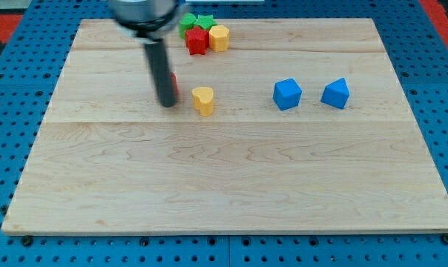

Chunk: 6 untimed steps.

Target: Push the heart slightly to center

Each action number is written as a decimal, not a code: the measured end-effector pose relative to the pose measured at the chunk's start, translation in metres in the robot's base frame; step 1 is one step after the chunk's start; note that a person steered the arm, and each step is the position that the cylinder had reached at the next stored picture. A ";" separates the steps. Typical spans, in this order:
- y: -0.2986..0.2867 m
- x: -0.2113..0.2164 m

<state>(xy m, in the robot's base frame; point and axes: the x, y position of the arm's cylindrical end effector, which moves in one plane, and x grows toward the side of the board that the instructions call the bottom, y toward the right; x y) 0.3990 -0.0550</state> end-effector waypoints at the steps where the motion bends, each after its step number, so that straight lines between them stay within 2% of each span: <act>1: 0.007 0.025; 2: 0.011 0.048; 3: 0.055 0.026; 4: 0.062 0.025; 5: 0.001 0.027; 6: -0.030 0.015</act>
